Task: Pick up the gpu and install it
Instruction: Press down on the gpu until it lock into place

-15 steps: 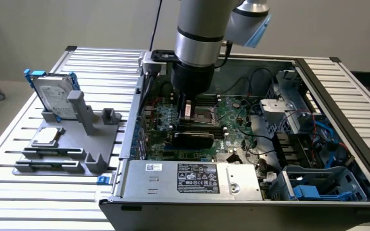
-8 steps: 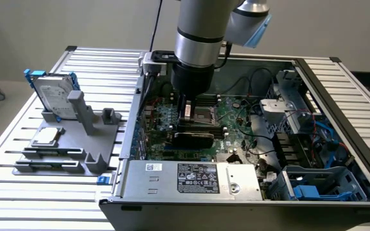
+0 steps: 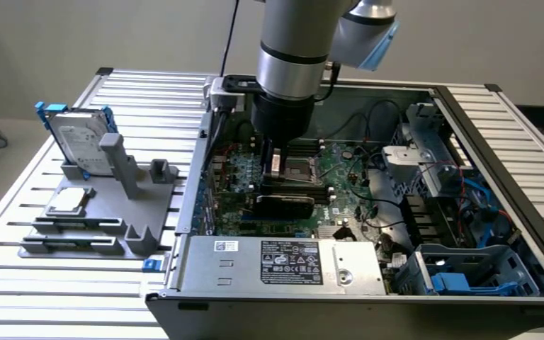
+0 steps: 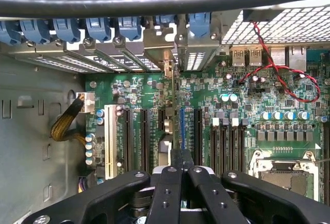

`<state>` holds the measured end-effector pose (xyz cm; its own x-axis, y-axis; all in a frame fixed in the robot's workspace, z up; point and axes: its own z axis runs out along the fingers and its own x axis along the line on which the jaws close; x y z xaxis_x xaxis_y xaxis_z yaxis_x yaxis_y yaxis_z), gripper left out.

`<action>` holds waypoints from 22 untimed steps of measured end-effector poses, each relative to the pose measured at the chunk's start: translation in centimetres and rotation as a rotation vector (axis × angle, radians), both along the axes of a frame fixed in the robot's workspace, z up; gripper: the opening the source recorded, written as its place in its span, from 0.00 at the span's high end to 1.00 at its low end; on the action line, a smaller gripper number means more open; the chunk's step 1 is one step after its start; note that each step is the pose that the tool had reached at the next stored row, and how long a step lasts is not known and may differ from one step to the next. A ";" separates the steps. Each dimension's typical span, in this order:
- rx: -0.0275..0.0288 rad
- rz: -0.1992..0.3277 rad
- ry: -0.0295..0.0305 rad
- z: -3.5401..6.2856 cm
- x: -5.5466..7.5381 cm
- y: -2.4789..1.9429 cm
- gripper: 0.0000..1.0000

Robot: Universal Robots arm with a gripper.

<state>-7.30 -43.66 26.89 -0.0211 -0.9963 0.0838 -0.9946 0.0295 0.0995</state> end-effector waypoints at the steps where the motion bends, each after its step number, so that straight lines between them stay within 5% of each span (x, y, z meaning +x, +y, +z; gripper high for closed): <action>1: -0.0001 0.000 -0.0001 -0.02 0.0 0.01 0.89; 17: -0.0041 0.001 -0.0020 -0.48 0.0 0.14 0.89; 22: -0.0038 0.001 -0.0022 0.59 -0.1 0.23 0.89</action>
